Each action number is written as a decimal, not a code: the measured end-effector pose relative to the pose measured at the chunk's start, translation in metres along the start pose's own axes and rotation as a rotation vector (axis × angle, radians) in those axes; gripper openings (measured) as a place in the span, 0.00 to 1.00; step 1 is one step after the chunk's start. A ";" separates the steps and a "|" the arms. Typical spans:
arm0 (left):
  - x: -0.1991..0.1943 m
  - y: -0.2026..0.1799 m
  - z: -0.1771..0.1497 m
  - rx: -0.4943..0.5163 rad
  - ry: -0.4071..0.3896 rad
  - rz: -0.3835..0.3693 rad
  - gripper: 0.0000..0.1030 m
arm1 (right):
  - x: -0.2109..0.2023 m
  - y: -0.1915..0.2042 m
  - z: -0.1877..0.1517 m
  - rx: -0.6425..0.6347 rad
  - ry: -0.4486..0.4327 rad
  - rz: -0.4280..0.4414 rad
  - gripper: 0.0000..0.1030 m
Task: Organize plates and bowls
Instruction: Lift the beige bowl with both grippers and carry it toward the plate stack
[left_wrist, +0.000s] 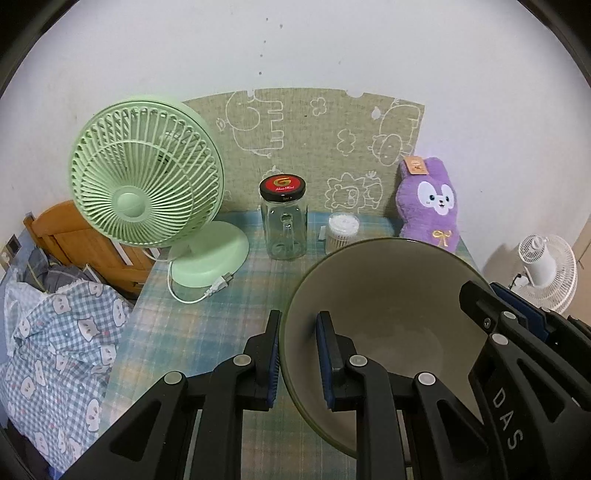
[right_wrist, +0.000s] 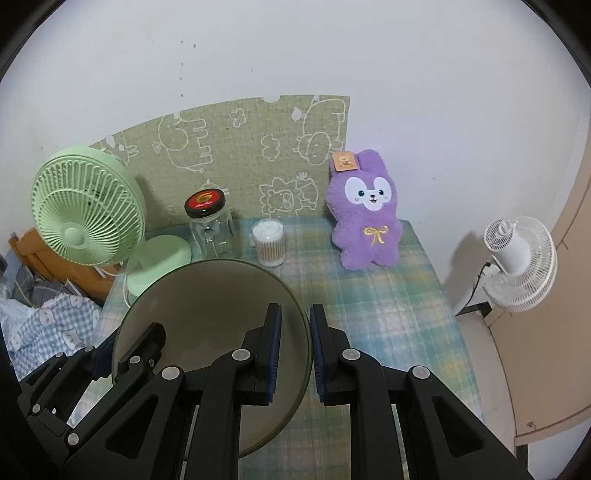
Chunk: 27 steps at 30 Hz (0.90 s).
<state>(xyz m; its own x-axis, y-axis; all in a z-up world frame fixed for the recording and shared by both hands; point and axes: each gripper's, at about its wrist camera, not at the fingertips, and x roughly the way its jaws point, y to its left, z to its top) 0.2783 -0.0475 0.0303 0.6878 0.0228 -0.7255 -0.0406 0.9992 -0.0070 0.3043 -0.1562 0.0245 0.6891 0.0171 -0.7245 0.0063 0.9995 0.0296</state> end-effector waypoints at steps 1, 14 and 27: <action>-0.004 0.001 -0.002 0.001 -0.003 -0.003 0.15 | -0.003 0.000 -0.001 0.001 -0.001 -0.001 0.19; -0.052 0.009 -0.029 0.022 -0.030 -0.043 0.15 | -0.060 0.002 -0.031 0.015 -0.030 -0.040 0.19; -0.080 0.017 -0.067 0.042 -0.020 -0.066 0.16 | -0.095 0.005 -0.075 0.037 -0.024 -0.058 0.19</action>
<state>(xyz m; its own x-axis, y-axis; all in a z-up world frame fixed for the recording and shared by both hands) 0.1743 -0.0349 0.0425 0.7022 -0.0429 -0.7107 0.0355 0.9991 -0.0252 0.1842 -0.1508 0.0422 0.7039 -0.0418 -0.7091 0.0734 0.9972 0.0140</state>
